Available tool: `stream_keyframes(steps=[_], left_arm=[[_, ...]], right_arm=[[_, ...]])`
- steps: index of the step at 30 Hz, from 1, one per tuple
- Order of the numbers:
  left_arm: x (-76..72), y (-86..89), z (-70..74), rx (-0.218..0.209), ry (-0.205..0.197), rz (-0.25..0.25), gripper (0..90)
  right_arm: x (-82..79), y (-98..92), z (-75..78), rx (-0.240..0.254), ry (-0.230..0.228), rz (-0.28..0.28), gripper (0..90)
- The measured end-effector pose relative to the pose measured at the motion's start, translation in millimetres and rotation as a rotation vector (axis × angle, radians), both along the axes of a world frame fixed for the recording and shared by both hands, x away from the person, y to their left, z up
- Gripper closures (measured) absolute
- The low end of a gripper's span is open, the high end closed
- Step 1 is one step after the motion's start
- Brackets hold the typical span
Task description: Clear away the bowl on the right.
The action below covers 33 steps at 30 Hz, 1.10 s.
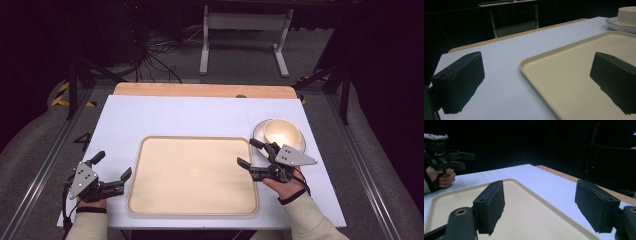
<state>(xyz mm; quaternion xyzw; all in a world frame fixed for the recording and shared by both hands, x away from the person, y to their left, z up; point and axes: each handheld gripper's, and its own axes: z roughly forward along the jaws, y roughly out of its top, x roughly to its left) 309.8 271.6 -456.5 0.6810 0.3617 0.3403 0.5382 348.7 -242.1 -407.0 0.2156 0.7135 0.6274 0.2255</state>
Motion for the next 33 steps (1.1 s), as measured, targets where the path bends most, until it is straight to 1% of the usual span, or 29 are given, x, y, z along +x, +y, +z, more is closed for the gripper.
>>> stream_keyframes(steps=[4,5,8,10,14,17,18,21,24,25,27,29,33], left_arm=[[0.3,0.0,-0.1,-0.001,0.000,0.000,0.2],[0.3,0.0,-0.1,-0.001,0.000,0.001,0.2],[0.5,-0.1,-0.1,0.001,-0.001,0.002,0.2],[0.6,-0.3,-0.2,0.000,-0.002,0.003,0.2],[0.8,-0.5,-0.3,0.002,-0.003,0.004,0.2],[0.9,-0.7,-0.2,0.002,0.000,0.005,0.2],[1.0,-0.8,-0.2,0.002,0.000,0.006,0.2],[1.3,-0.8,-0.2,0.005,0.001,0.006,0.2],[1.8,-1.7,-0.4,0.005,0.005,0.011,0.2],[2.0,-1.6,-0.3,0.014,0.001,0.010,0.2],[2.1,-1.9,-0.3,0.016,-0.001,0.010,0.2],[2.3,-2.0,-0.4,0.013,0.002,0.011,0.2],[2.4,-2.0,-0.5,0.008,0.005,0.016,0.2]], right_arm=[[1.5,1.5,7.0,-0.004,-0.001,-0.004,26.4],[2.0,1.4,8.9,-0.009,-0.002,-0.002,28.6],[3.8,1.6,14.2,-0.014,-0.009,0.011,28.9],[4.8,1.5,16.6,-0.009,-0.004,0.015,29.8],[6.1,0.5,19.6,0.007,-0.008,0.017,29.9],[6.7,0.1,23.2,-0.007,-0.023,0.015,29.8],[7.1,-0.4,25.5,-0.005,-0.028,0.021,29.6],[7.2,-0.7,27.6,-0.006,-0.027,0.022,28.3],[7.2,-1.1,30.4,-0.023,-0.017,0.023,29.5],[6.9,-1.4,32.1,-0.037,-0.017,0.018,31.1],[7.1,-2.3,35.1,-0.044,-0.020,0.021,32.7],[8.9,-3.6,38.3,-0.045,-0.014,0.022,33.1],[17.5,-9.5,44.1,-0.066,0.004,0.031,33.3]])
